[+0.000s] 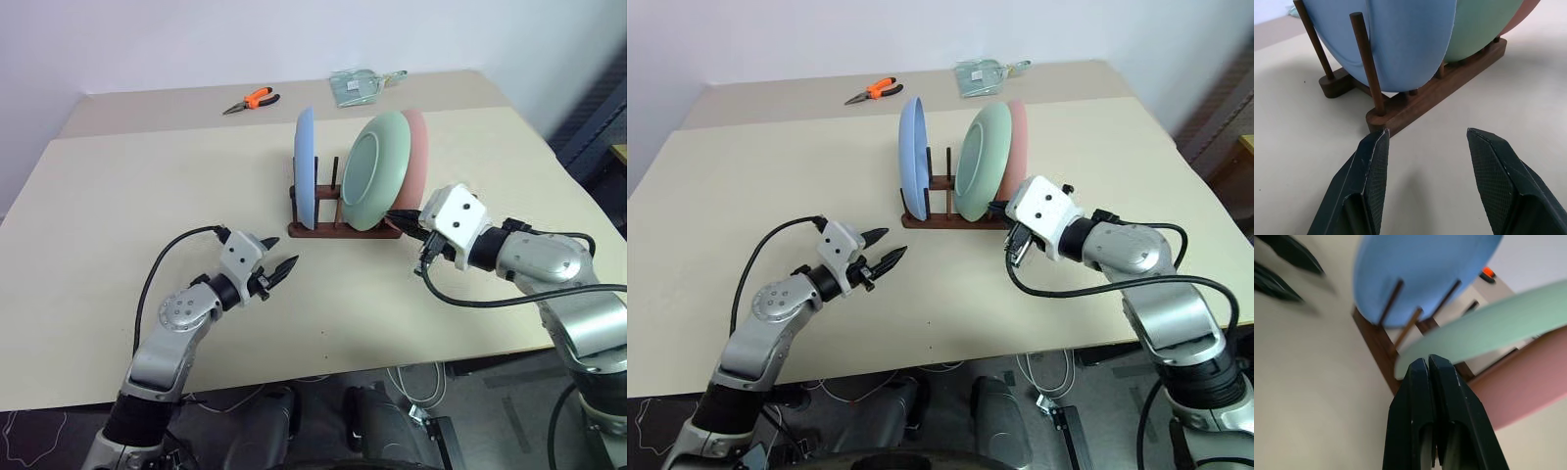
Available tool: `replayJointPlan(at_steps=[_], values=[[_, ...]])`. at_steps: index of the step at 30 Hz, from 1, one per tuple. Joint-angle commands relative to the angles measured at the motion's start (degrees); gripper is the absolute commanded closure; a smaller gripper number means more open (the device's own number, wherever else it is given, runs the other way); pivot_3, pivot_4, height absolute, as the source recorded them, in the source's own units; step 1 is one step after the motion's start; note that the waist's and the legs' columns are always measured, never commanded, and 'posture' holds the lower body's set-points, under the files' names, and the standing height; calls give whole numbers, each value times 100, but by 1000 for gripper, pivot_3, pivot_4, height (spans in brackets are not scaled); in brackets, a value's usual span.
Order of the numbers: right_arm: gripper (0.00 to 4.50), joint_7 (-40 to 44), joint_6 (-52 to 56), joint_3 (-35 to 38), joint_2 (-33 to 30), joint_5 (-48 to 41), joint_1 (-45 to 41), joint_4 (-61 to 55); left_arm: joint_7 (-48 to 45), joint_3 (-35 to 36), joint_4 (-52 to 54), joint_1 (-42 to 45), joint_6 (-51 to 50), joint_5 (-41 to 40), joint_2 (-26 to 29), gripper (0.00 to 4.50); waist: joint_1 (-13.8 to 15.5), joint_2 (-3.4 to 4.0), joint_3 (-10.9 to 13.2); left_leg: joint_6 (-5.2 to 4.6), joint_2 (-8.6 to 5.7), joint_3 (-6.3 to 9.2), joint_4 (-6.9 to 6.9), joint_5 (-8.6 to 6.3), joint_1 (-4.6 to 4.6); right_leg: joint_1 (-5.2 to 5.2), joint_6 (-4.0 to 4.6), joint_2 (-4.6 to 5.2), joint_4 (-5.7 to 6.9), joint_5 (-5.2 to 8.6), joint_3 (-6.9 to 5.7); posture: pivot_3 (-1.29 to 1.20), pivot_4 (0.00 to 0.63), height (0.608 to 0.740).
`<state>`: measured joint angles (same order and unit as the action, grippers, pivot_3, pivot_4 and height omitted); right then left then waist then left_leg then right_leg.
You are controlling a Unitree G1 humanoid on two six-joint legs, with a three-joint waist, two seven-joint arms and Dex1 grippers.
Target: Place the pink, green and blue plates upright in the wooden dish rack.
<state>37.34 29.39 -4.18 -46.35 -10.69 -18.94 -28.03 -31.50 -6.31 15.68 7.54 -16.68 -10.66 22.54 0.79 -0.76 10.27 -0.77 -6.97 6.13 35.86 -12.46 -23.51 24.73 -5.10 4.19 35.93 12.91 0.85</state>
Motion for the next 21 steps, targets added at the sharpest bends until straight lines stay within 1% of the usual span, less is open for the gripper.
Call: replayJointPlan(at_steps=[1, 8, 15, 21], values=[[4451, -110, -202, -90, 28, 387, -90, 102, -30, 42, 170, -21, 78, 3, 34, 1928, 1, 0, 0, -1, 0, 0, 2, 0, -1, 0, 0, 0, 0, 0, 0, 0, 150, 729], [4451, -99, -388, -209, 262, 638, -261, 208, 17, 19, 206, -77, 101, 60, 9, 1928, -2, 0, 0, -1, 0, 1, 6, -1, -1, -2, -2, -1, 1, -1, -1, 0, 150, 729], [4451, -25, -448, -305, 592, 676, -588, 154, 41, -2, 222, -100, 120, 106, -2, 1928, -2, 0, 0, -2, 0, 2, 7, -1, -1, -3, -6, -1, 1, -4, -2, 0, 150, 729], [4451, 10, -499, -375, 620, 792, -687, 216, 43, -28, 220, -109, 116, 131, -31, 1928, 0, 0, 0, -1, 0, 2, 9, -2, -1, -4, -6, -1, 1, -4, -3, 0, 150, 729]])
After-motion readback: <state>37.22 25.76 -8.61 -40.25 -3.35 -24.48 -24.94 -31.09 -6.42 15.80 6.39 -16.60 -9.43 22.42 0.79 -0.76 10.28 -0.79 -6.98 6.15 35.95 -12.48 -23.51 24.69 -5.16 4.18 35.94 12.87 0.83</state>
